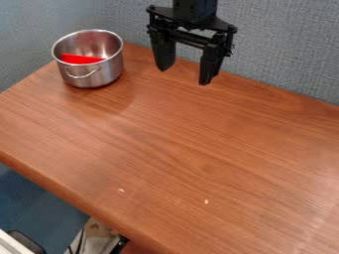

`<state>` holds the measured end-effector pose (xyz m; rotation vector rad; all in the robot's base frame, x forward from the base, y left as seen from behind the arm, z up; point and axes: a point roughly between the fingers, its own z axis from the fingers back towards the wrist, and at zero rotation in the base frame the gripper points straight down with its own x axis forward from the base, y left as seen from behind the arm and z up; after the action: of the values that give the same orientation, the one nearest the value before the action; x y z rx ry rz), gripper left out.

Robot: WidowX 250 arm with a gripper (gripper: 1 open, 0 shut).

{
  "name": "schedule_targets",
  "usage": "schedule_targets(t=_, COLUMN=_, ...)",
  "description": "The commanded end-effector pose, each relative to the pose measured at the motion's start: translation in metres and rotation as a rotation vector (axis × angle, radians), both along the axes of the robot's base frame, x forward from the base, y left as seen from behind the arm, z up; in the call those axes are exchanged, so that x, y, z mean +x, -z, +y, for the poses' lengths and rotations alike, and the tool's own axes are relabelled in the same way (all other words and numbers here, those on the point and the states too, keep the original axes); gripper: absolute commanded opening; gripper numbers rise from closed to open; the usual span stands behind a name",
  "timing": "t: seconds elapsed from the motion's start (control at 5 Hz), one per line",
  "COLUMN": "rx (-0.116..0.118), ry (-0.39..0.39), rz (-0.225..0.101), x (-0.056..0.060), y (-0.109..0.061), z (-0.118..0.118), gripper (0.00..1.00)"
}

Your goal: Put the red object in the metal pot

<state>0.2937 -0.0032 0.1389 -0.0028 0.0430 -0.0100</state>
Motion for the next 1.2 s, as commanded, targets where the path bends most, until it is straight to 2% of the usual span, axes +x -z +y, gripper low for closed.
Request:
schedule_targets(t=0.0, rx=0.039, ry=-0.05, rz=0.026, x=0.006, y=0.0, z=-0.001, gripper=1.0)
schedule_targets(t=0.2, rx=0.057, ry=0.02, rz=0.057, x=0.015, y=-0.005, z=0.007, gripper=1.0)
schedule_targets(t=0.4, rx=0.047, ry=0.085, rz=0.075, x=0.022, y=-0.014, z=0.015, gripper=1.0)
schedule_targets(t=0.6, rx=-0.016, ry=0.062, rz=0.001, x=0.013, y=-0.009, z=0.013, gripper=1.0)
schedule_targets(t=0.8, rx=-0.061, ry=0.047, rz=-0.061, x=0.005, y=-0.006, z=0.01, gripper=1.0)
schedule_targets(t=1.0, rx=-0.069, ry=-0.054, rz=-0.057, x=0.008, y=-0.015, z=0.024, gripper=1.0)
